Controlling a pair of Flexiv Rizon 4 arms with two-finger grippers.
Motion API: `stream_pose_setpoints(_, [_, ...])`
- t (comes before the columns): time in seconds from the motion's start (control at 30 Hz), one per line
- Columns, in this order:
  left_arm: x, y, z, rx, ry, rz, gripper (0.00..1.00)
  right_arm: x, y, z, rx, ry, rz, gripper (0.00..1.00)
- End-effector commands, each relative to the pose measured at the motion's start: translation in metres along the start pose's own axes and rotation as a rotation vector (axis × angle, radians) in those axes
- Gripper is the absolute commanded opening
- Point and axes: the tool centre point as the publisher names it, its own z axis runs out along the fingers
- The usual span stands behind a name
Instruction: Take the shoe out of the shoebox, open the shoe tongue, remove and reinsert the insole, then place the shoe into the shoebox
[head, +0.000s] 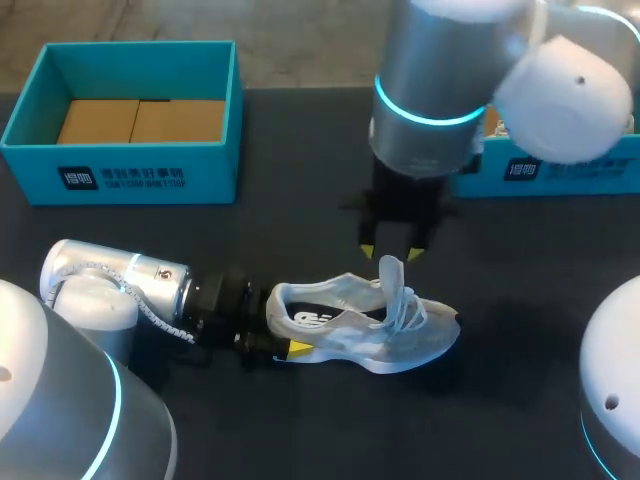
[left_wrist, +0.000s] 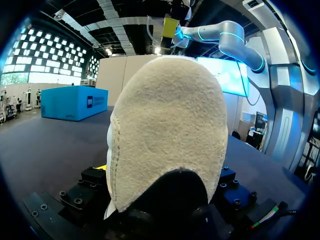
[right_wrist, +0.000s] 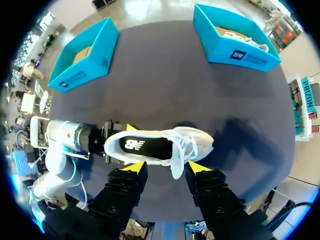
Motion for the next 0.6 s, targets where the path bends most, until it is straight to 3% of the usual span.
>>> stream_pose_setpoints(0.03, [0.001,0.003,0.002,0.000,0.001,0.000,0.00,0.007,0.002,0.002,0.003,-0.093,0.001,0.49])
stream_pose_setpoints(0.23, [0.001,0.003,0.002,0.000,0.001,0.000,0.00,0.007,0.002,0.002,0.003,-0.093,0.001,0.49])
stream_pose_setpoints(0.27, [0.001,0.003,0.002,0.000,0.001,0.000,0.00,0.028,0.006,-0.001,0.021,-0.130,-0.105,0.30])
stream_pose_setpoints(0.3, [0.001,0.003,0.002,0.000,0.001,0.000,0.00,0.059,0.001,0.003,0.022,-0.064,-0.313,0.00])
stream_pose_setpoints(0.33, [0.001,0.003,0.002,0.000,0.001,0.000,0.00,0.060,0.001,0.004,0.023,-0.002,-0.505,0.00])
stream_pose_setpoints(0.37, [0.001,0.003,0.002,0.000,0.001,0.000,0.00,0.062,0.001,0.004,0.025,0.010,-0.552,0.00])
stream_pose_setpoints(0.6, [0.001,0.003,0.002,0.000,0.001,0.000,0.00,0.066,0.001,0.006,0.018,0.049,-0.629,0.00])
